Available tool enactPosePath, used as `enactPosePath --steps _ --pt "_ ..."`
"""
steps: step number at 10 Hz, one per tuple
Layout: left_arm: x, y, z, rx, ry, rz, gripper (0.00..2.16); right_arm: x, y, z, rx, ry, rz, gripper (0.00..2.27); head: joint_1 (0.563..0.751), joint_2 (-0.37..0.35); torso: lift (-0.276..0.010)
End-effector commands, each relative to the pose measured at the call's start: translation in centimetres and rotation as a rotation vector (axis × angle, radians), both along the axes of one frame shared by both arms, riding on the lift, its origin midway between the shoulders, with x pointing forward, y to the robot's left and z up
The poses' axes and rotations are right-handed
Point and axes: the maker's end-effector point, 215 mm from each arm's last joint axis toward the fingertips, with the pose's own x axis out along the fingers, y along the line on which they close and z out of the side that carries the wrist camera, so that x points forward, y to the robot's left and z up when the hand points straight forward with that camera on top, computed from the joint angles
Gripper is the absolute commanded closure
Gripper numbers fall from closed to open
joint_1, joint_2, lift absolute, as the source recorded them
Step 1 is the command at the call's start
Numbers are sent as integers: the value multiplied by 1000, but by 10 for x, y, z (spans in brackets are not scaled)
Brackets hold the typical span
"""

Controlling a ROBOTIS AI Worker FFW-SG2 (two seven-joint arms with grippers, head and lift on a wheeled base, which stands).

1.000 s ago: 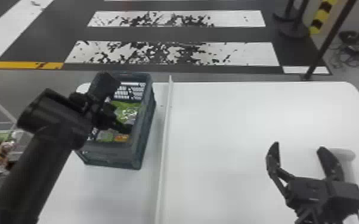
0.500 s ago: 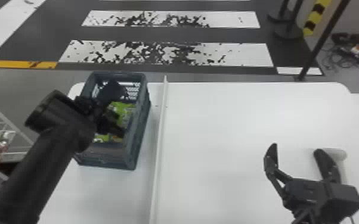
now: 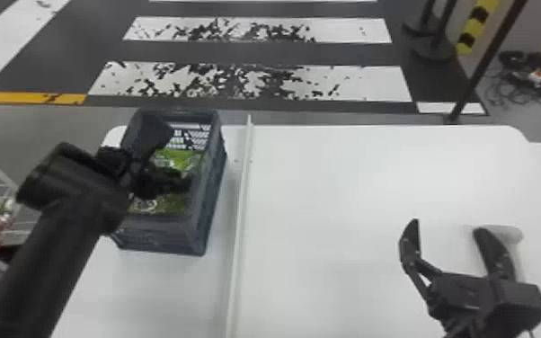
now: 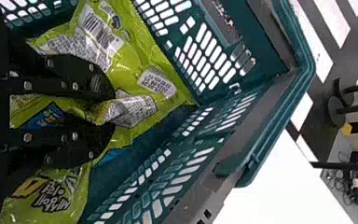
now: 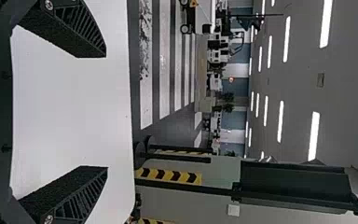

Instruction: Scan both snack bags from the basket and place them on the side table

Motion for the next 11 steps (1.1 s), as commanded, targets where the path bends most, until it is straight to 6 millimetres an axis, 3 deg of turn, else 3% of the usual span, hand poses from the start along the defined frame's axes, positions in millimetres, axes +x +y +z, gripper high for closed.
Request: enactPosePath --steps 1,7,11 --pt "1 2 12 -72 -16 26 2142 0 -1 0 1 1 -2 66 695 46 -75" --pt "7 1 75 -364 -92 71 2142 1 0 -1 1 4 0 66 695 49 -75" --pt "-2 8 100 -514 -120 88 2142 2 2 -2 3 5 2 66 695 51 -75"
